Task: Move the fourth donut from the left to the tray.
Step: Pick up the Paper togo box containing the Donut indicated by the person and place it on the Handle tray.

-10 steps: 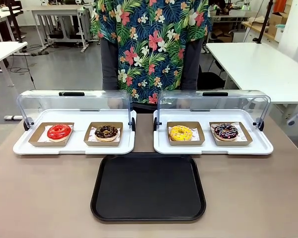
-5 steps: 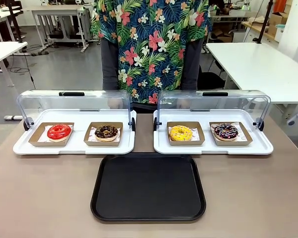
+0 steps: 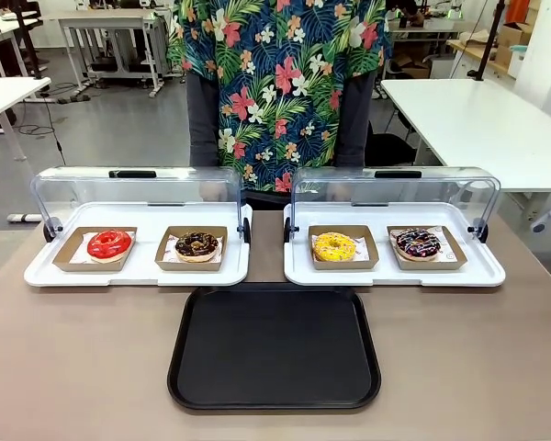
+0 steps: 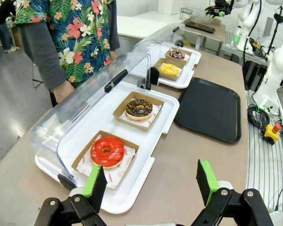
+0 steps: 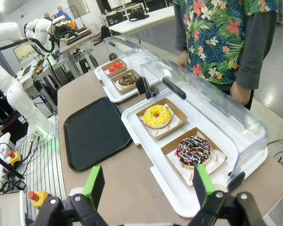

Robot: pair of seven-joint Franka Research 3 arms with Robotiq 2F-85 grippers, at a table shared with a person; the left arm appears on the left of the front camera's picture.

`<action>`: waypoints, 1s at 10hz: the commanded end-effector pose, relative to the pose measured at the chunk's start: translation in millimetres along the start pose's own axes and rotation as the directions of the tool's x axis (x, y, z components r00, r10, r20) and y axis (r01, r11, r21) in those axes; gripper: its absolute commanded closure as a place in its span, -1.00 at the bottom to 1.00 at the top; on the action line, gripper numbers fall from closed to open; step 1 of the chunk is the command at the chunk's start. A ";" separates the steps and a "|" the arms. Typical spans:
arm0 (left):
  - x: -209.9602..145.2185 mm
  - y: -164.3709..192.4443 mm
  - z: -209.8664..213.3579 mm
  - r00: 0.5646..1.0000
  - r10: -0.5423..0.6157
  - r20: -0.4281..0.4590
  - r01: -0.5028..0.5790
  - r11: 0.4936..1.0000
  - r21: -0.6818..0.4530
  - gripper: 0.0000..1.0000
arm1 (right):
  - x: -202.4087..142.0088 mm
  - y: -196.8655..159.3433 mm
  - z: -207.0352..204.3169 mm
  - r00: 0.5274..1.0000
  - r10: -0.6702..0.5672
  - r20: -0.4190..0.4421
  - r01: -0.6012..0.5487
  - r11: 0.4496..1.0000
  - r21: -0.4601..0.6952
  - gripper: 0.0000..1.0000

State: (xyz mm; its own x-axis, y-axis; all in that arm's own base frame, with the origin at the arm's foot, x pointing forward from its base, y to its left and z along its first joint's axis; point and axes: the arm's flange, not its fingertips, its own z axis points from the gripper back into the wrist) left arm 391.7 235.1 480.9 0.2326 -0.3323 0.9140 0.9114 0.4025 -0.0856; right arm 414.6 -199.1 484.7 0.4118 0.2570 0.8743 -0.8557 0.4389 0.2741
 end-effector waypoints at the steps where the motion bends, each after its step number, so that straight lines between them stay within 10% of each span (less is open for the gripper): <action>1: 1.3 -1.5 1.2 1.000 0.006 0.008 -0.006 1.000 -0.009 -1.00 | 1.7 0.1 -1.9 1.000 0.014 0.025 -0.014 1.000 0.002 -1.00; 10: 1.3 -1.5 1.2 1.000 0.006 0.008 -0.006 1.000 -0.009 -1.00 | 1.7 0.1 -1.9 1.000 0.014 0.025 -0.014 1.000 0.002 -1.00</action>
State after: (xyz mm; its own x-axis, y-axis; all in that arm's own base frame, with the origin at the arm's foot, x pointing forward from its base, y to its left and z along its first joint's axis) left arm 391.7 235.1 480.9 0.2326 -0.3323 0.9140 0.9114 0.4025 -0.0856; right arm 414.6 -199.1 484.7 0.4118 0.2570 0.8743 -0.8557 0.4388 0.2741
